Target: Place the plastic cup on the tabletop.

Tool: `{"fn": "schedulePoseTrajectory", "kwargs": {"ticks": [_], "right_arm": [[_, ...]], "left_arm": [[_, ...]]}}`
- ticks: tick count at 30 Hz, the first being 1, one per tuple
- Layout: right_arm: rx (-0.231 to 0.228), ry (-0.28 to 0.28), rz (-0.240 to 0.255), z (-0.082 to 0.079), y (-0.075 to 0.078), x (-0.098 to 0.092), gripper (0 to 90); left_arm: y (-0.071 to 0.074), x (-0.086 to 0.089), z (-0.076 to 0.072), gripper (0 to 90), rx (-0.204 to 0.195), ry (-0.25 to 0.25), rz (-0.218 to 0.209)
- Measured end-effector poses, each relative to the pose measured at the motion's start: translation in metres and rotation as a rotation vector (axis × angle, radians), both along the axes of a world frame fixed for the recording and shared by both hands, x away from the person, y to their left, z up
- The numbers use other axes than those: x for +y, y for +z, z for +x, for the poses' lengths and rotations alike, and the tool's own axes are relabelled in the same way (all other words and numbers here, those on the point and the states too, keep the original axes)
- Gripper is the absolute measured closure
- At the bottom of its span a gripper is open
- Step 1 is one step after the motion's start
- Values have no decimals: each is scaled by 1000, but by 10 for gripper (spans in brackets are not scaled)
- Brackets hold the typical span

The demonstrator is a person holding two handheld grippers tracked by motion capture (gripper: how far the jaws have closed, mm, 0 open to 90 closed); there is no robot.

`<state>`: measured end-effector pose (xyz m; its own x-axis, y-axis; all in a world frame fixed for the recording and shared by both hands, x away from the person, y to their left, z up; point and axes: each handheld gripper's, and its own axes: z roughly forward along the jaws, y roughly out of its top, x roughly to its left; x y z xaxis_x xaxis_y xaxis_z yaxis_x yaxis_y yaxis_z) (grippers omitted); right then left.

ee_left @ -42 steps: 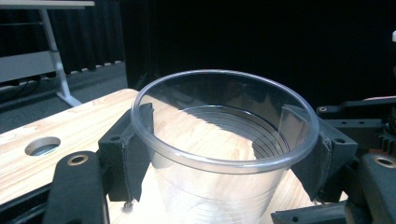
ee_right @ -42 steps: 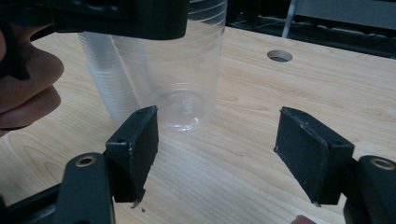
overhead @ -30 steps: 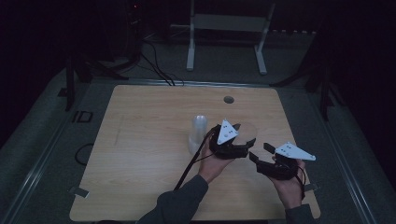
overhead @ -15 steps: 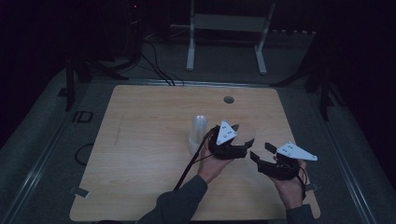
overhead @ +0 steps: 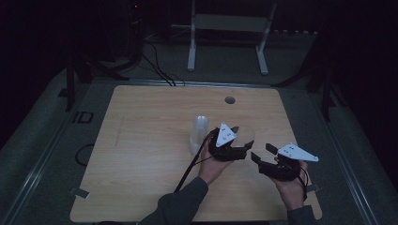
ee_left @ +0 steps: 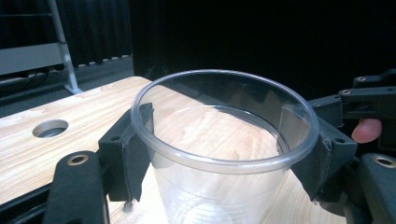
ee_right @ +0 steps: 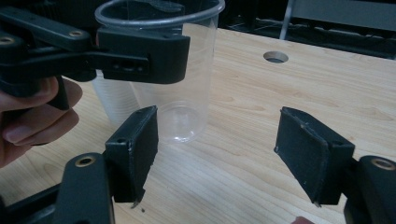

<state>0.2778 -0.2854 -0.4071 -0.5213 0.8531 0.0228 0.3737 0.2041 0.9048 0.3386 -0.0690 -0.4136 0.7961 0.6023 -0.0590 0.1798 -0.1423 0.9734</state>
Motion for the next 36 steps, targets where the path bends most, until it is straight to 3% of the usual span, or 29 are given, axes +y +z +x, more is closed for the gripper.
{"fn": "schedulePoseTrajectory", "kwargs": {"ticks": [14, 36], "right_arm": [[-1, -1, -1, -1, -1, -1, 297], [-5, 1, -2, -1, -1, -1, 297]], "left_arm": [[-10, 1, 3, 280, -15, 5, -5], [-21, -1, 6, 280, -1, 1, 5]]}}
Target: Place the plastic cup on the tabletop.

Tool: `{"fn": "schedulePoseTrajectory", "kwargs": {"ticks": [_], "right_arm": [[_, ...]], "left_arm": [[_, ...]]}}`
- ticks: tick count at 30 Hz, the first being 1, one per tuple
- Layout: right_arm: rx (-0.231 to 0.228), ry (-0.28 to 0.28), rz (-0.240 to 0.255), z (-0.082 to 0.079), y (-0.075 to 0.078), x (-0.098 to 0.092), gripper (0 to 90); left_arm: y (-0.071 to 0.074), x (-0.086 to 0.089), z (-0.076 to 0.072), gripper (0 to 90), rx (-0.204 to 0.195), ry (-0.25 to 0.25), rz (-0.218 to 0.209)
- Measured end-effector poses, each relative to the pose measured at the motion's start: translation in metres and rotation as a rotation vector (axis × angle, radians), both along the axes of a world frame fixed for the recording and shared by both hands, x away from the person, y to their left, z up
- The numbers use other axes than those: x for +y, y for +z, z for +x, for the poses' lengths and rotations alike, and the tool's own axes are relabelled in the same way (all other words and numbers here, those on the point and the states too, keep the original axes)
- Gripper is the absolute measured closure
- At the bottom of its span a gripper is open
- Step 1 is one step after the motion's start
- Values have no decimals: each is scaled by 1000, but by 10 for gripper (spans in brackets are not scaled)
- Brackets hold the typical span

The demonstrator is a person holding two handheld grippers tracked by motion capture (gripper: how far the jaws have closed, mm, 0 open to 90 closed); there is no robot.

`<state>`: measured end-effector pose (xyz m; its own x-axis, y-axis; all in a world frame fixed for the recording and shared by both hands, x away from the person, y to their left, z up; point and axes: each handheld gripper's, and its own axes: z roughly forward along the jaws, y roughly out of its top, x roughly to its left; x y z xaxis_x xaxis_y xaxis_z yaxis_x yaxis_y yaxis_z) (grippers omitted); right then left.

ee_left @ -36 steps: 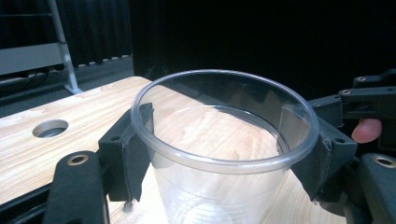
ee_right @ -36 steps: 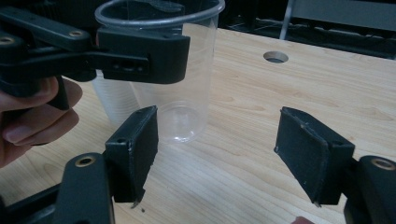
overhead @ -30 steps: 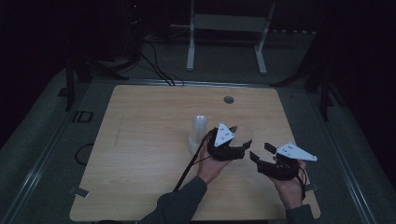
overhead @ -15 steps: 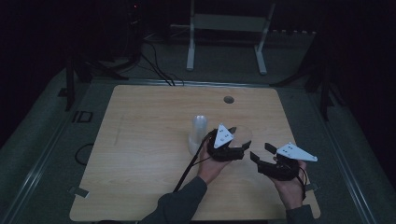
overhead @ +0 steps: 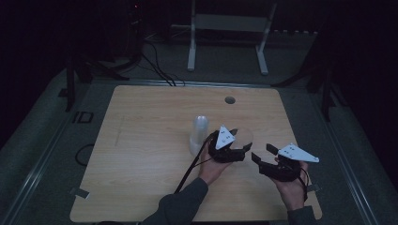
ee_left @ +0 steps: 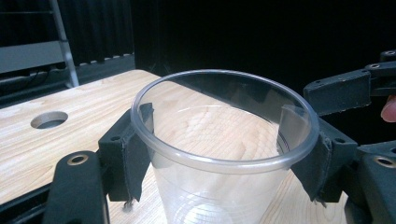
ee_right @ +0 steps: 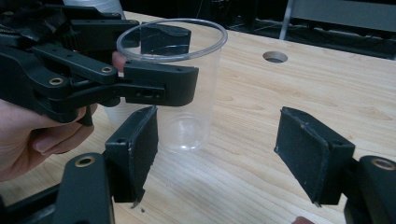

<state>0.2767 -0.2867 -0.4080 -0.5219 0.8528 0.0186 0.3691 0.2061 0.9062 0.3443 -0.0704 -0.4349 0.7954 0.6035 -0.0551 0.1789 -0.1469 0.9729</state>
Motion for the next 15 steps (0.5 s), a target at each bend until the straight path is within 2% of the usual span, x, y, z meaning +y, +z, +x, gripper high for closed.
{"fn": "schedulePoseTrajectory", "kwargs": {"ticks": [15], "right_arm": [[0, 2, -1, 0, 0, 0, 297]], "left_arm": [[-10, -1, 3, 280, 19, 5, -1]]}}
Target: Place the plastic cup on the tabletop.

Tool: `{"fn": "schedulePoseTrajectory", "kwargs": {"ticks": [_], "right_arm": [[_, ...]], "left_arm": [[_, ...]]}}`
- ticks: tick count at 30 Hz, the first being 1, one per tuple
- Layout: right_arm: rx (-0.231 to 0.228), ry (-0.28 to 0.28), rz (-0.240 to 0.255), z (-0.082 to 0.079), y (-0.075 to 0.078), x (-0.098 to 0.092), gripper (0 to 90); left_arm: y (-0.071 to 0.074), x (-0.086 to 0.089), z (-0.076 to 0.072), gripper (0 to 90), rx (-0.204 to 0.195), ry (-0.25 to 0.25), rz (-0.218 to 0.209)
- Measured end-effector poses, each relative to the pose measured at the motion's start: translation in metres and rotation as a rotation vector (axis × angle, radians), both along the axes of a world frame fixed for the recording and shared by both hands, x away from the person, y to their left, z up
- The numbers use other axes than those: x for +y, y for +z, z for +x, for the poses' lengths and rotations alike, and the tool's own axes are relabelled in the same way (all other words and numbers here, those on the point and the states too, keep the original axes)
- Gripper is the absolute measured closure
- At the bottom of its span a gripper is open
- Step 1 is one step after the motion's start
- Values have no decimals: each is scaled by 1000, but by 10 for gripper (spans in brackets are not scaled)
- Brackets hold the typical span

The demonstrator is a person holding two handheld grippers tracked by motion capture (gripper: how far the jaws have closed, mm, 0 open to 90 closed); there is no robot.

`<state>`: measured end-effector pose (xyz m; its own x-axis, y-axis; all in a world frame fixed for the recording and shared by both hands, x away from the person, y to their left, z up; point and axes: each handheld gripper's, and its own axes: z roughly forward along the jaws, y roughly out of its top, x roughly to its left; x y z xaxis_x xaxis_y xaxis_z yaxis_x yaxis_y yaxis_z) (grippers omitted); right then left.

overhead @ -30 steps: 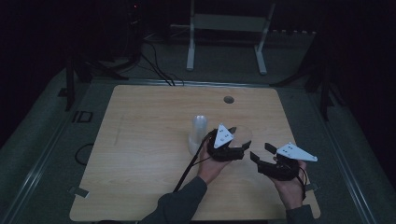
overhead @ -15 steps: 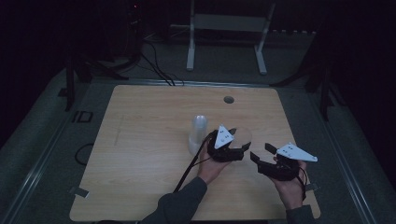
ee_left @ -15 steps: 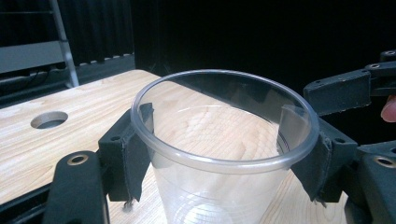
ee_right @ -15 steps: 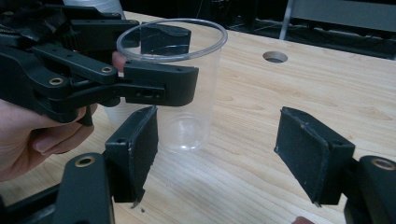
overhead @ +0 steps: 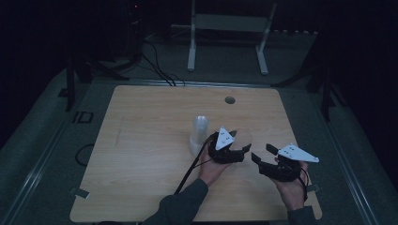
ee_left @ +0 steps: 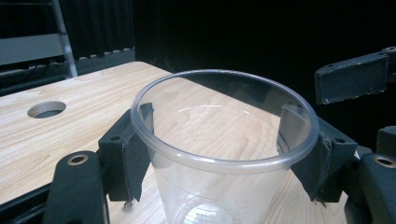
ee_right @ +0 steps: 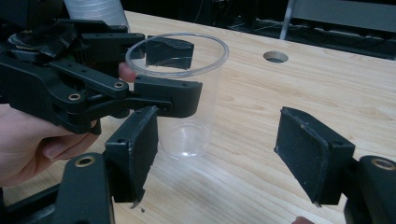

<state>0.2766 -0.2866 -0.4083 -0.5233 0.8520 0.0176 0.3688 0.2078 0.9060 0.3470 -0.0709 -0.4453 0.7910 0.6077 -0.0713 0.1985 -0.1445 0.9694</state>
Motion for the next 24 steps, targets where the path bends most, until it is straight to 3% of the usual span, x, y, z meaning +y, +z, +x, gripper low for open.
{"fn": "schedulePoseTrajectory", "kwargs": {"ticks": [24], "right_arm": [[-4, 1, 2, 0, 0, -1, 296]], "left_arm": [[-19, -5, 3, 280, 12, 23, -1]]}}
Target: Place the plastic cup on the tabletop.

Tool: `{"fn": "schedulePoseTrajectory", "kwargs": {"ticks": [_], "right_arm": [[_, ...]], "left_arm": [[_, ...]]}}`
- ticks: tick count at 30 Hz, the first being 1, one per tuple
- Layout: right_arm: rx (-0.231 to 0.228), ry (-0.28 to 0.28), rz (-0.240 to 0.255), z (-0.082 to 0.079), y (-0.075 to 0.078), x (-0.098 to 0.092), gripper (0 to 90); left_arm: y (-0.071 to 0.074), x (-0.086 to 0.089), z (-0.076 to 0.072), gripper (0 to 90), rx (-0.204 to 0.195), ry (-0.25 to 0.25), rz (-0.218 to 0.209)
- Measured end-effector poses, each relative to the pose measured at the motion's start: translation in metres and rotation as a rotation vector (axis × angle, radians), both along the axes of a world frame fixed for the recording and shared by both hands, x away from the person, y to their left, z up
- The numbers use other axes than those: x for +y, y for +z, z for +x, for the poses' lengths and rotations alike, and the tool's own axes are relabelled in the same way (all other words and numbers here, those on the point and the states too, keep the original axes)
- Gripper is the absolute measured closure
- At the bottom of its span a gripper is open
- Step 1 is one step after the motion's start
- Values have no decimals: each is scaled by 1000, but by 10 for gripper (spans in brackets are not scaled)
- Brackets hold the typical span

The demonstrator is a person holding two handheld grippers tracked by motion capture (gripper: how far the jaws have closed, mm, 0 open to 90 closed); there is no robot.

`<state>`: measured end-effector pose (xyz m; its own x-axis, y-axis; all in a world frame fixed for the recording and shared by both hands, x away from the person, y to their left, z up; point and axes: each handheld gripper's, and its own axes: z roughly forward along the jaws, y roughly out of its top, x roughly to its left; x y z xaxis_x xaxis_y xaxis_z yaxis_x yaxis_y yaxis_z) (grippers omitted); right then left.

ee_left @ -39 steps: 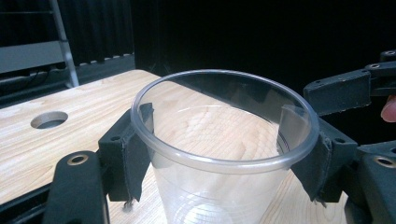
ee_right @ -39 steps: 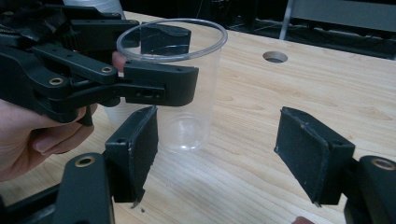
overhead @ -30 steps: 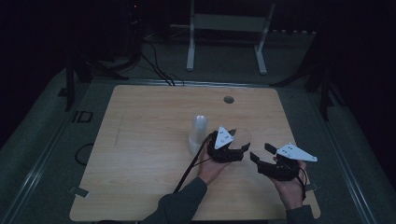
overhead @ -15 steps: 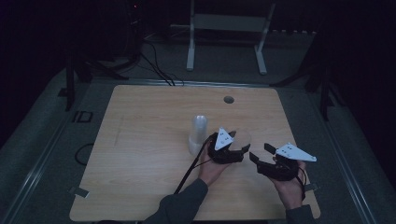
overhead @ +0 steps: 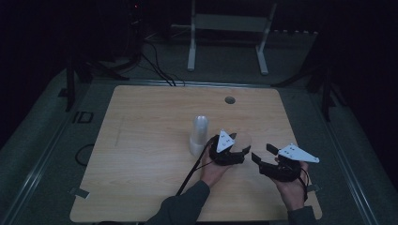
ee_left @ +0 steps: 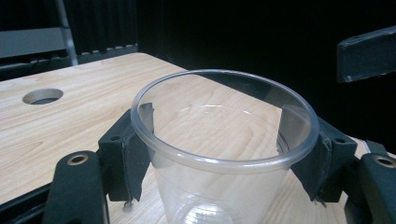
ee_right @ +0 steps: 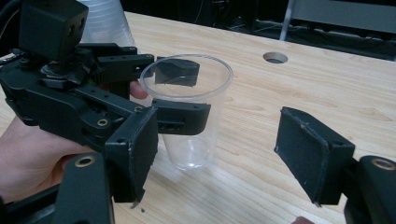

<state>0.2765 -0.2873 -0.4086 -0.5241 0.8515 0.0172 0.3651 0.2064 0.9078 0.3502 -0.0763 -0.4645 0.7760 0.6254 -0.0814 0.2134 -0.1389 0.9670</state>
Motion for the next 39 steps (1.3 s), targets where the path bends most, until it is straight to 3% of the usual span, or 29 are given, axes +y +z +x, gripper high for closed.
{"fn": "schedulePoseTrajectory", "kwargs": {"ticks": [14, 39], "right_arm": [[-3, -8, 6, -1, 0, -3, 296], [-4, -3, 2, -1, -1, -2, 295]], "left_arm": [[-9, 1, 1, 280, -14, 49, 27], [-21, -4, 2, 279, 9, 36, 48]]}}
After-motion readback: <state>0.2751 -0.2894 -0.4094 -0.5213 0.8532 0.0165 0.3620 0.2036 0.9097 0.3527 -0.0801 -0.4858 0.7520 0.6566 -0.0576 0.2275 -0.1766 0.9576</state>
